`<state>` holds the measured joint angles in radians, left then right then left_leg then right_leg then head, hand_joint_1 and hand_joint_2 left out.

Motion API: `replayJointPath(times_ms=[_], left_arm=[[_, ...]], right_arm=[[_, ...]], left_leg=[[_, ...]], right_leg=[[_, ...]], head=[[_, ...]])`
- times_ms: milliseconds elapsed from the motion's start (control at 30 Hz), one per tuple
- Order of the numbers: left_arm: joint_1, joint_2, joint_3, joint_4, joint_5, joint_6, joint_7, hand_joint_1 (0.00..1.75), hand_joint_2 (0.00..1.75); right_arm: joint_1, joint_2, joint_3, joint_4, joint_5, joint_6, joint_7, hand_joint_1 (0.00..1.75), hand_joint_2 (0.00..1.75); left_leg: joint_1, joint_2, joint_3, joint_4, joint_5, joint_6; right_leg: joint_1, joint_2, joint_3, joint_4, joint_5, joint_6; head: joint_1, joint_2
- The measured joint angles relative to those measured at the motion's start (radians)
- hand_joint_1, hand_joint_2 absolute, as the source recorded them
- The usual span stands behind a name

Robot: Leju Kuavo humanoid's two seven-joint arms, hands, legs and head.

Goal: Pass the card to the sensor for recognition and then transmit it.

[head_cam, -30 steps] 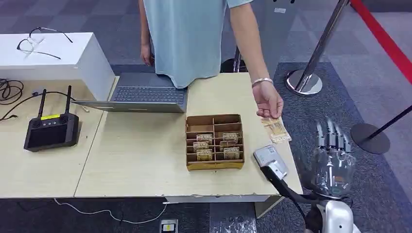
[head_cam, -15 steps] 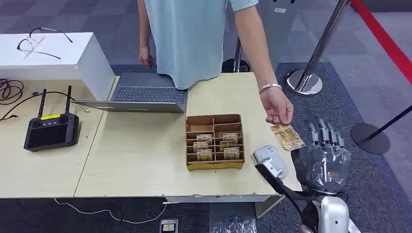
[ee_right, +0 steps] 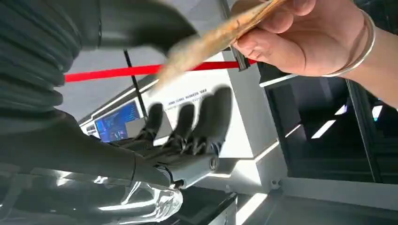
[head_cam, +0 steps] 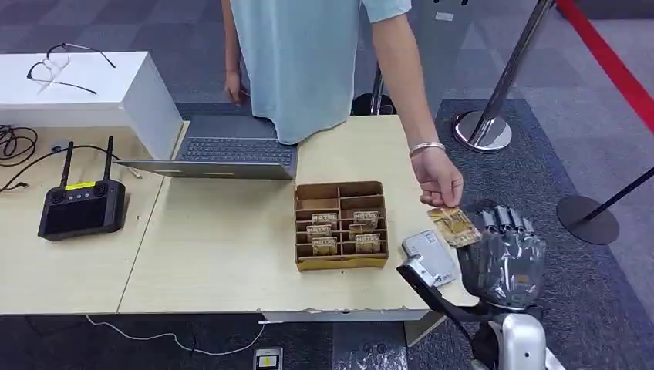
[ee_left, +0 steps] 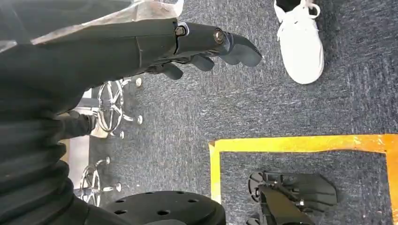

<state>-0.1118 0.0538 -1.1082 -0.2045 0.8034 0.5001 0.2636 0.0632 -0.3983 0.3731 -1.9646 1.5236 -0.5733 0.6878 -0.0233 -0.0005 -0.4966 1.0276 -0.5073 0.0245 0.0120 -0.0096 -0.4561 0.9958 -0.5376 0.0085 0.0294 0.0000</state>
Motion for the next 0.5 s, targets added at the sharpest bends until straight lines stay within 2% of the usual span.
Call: replayJointPath(times_ms=[500], left_arm=[[0.0, 0.0, -0.001, 0.0, -0.001, 0.0, -0.007, 0.0, 1.75]], right_arm=[[-0.004, 0.003, 0.023, 0.0, -0.005, -0.014, -0.006, 1.75, 1.75]], left_leg=[[0.0, 0.0, 0.0, 0.0, 0.0, 0.0]], right_leg=[[0.0, 0.0, 0.0, 0.0, 0.0, 0.0]], head=[[0.0, 0.0]])
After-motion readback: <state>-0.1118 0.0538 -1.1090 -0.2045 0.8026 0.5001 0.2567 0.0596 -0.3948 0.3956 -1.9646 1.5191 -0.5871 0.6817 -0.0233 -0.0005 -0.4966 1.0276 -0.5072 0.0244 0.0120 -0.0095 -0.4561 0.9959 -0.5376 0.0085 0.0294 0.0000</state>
